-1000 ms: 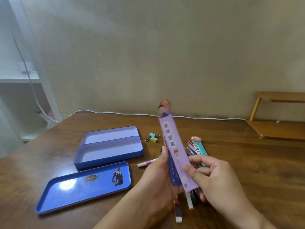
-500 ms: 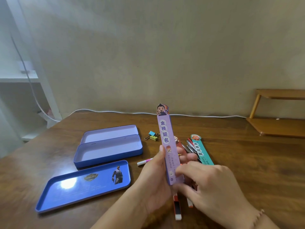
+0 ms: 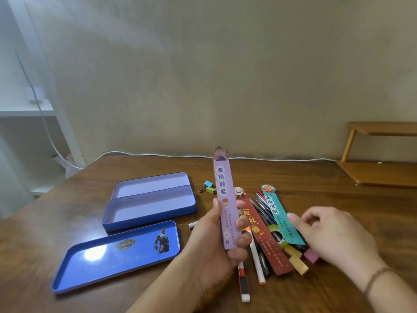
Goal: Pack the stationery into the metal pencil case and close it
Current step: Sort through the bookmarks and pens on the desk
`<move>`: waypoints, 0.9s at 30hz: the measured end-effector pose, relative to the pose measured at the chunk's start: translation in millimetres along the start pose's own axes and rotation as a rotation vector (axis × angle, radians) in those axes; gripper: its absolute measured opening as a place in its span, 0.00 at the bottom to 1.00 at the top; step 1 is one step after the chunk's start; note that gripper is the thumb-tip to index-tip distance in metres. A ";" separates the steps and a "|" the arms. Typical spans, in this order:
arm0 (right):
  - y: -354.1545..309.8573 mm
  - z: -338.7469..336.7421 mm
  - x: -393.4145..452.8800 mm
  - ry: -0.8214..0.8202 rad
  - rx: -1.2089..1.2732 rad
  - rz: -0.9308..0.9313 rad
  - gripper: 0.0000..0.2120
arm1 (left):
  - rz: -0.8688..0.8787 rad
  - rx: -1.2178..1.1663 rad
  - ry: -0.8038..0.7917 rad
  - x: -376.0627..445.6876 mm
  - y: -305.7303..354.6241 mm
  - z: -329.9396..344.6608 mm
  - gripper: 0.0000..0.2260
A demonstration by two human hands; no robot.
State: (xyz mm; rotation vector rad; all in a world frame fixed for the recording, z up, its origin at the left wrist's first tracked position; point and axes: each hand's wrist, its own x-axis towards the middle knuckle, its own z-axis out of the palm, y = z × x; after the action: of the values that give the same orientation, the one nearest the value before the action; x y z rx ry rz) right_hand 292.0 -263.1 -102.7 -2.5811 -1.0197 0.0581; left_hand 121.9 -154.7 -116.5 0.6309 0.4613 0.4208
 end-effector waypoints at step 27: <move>-35.6 15.2 -39.1 0.050 0.587 -0.385 0.10 | -0.104 0.309 -0.056 -2.3 -10.1 9.0 0.26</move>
State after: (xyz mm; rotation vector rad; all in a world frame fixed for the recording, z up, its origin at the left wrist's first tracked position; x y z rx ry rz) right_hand 237.3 -260.5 -108.1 -1.8288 -1.2407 0.1653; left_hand 127.1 -167.3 -115.9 0.9109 0.5078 0.2339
